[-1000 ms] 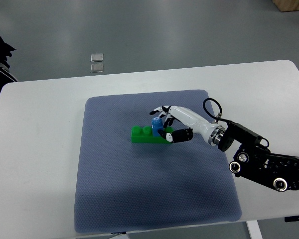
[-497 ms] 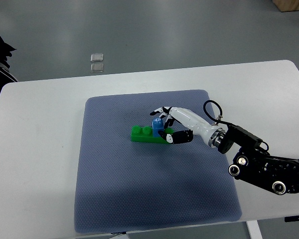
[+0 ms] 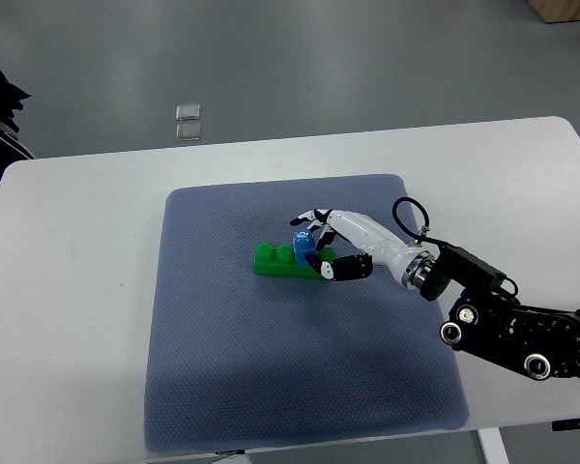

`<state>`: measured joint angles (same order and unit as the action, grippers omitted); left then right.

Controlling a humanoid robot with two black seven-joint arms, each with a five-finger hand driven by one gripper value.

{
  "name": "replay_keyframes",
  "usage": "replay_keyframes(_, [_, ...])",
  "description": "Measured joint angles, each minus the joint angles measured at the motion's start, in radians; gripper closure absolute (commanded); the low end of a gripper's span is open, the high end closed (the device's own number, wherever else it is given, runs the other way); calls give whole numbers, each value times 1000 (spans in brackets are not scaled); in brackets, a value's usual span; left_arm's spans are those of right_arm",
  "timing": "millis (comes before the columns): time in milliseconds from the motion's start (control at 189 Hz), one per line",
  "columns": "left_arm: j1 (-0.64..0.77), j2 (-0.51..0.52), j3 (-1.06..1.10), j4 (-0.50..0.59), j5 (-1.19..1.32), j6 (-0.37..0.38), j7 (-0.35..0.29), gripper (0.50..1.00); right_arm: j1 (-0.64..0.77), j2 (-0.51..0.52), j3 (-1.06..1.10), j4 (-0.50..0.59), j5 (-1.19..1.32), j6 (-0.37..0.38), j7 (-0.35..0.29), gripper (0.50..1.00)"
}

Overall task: Stack blue block on green block with right hand
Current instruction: 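Lower the blue block onto the green block's studs and press down, then open the right hand fingers to release the blue block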

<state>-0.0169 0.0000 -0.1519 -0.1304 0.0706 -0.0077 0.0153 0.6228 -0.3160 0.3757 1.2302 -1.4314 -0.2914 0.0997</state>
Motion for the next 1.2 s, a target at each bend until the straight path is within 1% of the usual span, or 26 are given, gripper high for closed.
replay_keyframes(69, [0,0,0,0,0,0,0,500,0,0,0,0,0,0,0,920])
replay_keyframes(233, [0,0,0,0,0,0,0,500,0,-1,0,-1,0,0,0,885])
replay_keyframes(249, [0,0,0,0,0,0,0,500,0,-1,0,-1,0,0,0,863])
replay_keyframes(254, [0,0,0,0,0,0,0,500,0,-1,0,-1,0,0,0,863])
replay_keyframes(259, [0,0,0,0,0,0,0,500,0,-1,0,-1,0,0,0,848])
replay_keyframes(323, [0,0,0,0,0,0,0,500,0,-2,0,-1,1,0,0,812])
replay_keyframes(339, [0,0,0,0,0,0,0,500,1,-2,0,-1,1,0,0,789])
replay_keyframes(344, [0,0,0,0,0,0,0,500,1,-2,0,-1,1,0,0,789])
replay_keyframes(349, [0,0,0,0,0,0,0,500,1,-2,0,-1,1,0,0,773])
replay_keyframes(365, [0,0,0,0,0,0,0,500,1,-2,0,-1,2,0,0,758])
replay_keyframes(370, [0,0,0,0,0,0,0,500,1,-2,0,-1,2,0,0,744])
replay_keyframes(413, [0,0,0,0,0,0,0,500,1,-2,0,-1,3,1,1,705])
replay_keyframes(444, [0,0,0,0,0,0,0,500,1,-2,0,-1,4,1,2,691])
replay_keyframes(481, [0,0,0,0,0,0,0,500,1,-2,0,0,6,2,3,650])
replay_keyframes(503, [0,0,0,0,0,0,0,500,1,-2,0,0,6,3,3,640])
replay_keyframes(550, [0,0,0,0,0,0,0,500,1,-3,0,0,9,5,4,634])
replay_keyframes(587, [0,0,0,0,0,0,0,500,1,-4,0,0,11,7,4,611])
replay_keyframes(624, [0,0,0,0,0,0,0,500,2,-4,0,0,13,9,4,605])
replay_keyframes(862, [0,0,0,0,0,0,0,500,3,-8,1,1,17,12,6,603])
replay_keyframes(1063, [0,0,0,0,0,0,0,500,14,-33,2,20,20,19,10,603])
replay_keyframes(1127, [0,0,0,0,0,0,0,500,18,-53,2,35,20,30,23,599])
replay_keyframes(1201, [0,0,0,0,0,0,0,500,24,-79,2,54,20,46,53,599])
